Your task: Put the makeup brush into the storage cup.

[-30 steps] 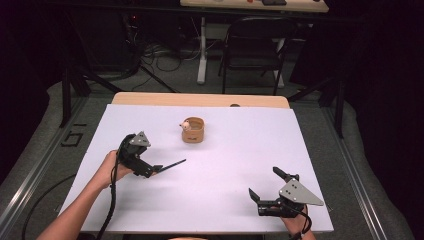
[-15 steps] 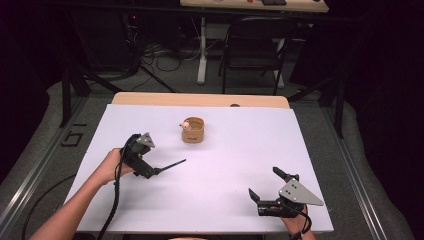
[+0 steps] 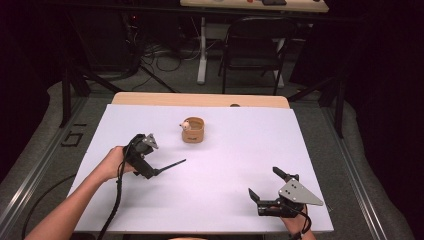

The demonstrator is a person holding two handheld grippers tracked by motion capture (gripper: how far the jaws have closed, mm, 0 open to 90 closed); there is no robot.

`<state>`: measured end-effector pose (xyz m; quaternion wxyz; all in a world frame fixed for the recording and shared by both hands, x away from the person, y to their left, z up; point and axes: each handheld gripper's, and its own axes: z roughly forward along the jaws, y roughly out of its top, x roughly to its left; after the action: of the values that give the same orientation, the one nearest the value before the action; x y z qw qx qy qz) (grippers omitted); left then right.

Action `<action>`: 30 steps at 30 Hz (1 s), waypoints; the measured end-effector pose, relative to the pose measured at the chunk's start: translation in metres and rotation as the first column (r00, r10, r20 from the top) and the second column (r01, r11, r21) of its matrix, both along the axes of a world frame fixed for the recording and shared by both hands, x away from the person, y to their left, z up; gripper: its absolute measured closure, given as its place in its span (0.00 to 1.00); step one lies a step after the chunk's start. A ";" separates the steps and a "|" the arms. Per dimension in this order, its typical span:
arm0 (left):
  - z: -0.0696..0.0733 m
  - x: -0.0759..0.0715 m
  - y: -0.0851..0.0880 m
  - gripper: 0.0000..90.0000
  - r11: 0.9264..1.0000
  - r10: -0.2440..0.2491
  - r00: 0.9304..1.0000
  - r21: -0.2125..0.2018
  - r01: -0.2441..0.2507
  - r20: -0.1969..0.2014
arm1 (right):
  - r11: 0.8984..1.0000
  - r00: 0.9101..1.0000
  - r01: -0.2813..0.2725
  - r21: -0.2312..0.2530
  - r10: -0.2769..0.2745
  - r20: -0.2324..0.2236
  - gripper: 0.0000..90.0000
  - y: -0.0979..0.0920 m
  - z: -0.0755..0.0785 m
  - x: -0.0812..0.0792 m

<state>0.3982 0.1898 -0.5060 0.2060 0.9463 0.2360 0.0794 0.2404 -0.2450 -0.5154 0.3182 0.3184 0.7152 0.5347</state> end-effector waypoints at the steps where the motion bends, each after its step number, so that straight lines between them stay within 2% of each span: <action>1: 0.000 0.000 0.000 0.03 1.000 -0.004 1.000 0.004 0.004 -0.001 | 1.000 1.000 0.000 0.000 0.000 0.000 0.00 0.000 0.000 0.000; 7: -0.001 0.000 -0.005 0.07 0.998 -0.022 1.000 0.051 0.022 -0.003 | 1.000 1.000 0.000 -0.003 0.000 -0.001 0.00 0.000 0.000 0.000; 11: -0.003 0.001 -0.008 0.14 0.995 -0.030 0.999 0.092 0.032 -0.025 | 1.000 1.000 -0.001 -0.006 0.001 -0.003 0.00 0.000 0.000 0.000; 17: -0.006 0.003 -0.013 0.19 0.989 -0.029 0.998 0.142 0.038 -0.063 | 1.000 1.000 -0.001 -0.008 0.001 -0.005 0.00 0.001 0.000 0.000; 22: -0.006 0.004 -0.016 0.30 0.987 -0.029 0.998 0.156 0.037 -0.055 | 1.000 1.000 0.000 -0.016 0.000 -0.012 0.00 0.000 0.000 0.000; 27: -0.006 0.005 -0.016 0.40 0.984 -0.038 0.997 0.169 0.049 -0.069 | 1.000 1.000 0.000 -0.015 -0.001 -0.013 0.00 0.000 0.000 0.000; 28: -0.006 0.005 -0.017 0.45 0.985 -0.036 0.997 0.167 0.048 -0.072 | 1.000 1.000 0.000 -0.016 0.000 -0.011 0.00 0.000 0.000 0.000; 30: -0.007 0.005 -0.017 0.47 0.984 -0.038 0.996 0.169 0.051 -0.081 | 1.000 1.000 0.000 -0.016 0.000 -0.012 0.00 0.000 0.000 0.000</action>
<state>0.4035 0.1725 -0.5129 0.1167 0.9679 0.2148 0.0579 0.2402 -0.2448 -0.5153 0.3166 0.3191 0.7213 0.5269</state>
